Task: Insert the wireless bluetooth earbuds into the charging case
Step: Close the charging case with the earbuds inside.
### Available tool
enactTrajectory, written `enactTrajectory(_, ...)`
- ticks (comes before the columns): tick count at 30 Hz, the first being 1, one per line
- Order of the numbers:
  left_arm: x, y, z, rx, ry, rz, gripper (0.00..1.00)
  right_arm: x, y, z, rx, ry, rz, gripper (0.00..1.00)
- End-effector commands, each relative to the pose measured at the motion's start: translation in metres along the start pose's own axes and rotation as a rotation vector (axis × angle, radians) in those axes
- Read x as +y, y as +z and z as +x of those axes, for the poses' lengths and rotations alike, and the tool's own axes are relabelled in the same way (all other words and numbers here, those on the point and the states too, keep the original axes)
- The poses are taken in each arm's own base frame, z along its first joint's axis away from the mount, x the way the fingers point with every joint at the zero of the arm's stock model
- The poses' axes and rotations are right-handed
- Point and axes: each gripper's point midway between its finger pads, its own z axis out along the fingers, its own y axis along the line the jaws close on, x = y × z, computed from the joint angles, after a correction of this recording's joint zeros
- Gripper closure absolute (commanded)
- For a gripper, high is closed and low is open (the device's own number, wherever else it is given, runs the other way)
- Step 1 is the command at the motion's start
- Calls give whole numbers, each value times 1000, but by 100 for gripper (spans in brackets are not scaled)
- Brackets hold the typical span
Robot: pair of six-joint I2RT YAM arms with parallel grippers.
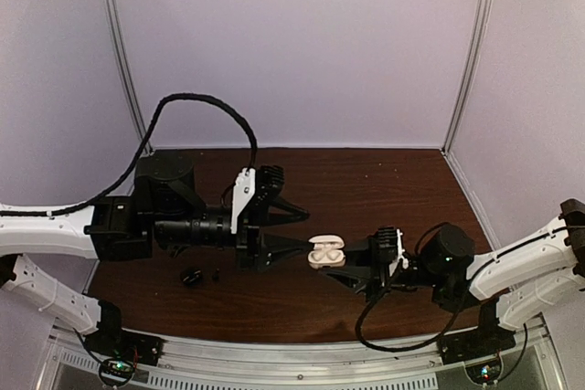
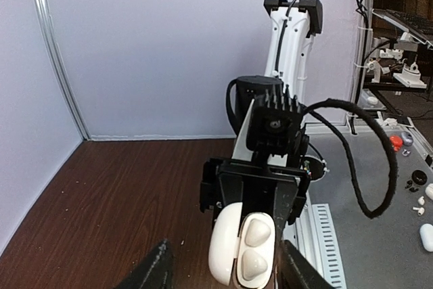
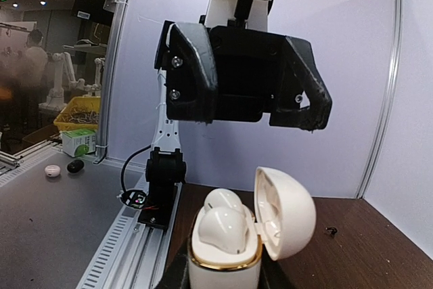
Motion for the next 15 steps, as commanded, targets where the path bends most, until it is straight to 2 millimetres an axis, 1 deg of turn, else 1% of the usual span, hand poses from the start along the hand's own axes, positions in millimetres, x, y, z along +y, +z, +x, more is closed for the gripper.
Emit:
enactTrajectory(1,-8,8,8,3,-25,54,47,7,0,-11,-20,0,-38,100)
enactTrajectory(5,-14,14,13,15,-15,92,48,8,2,-11,-10,-5,-47,100)
enactTrajectory(11,-26,17,13,15,-3,169,56,6,2,-12,-11,-4,-40,100)
enactTrajectory(15,-28,19,18,26,29,180,61,5,2,-13,-16,-3,-34,100)
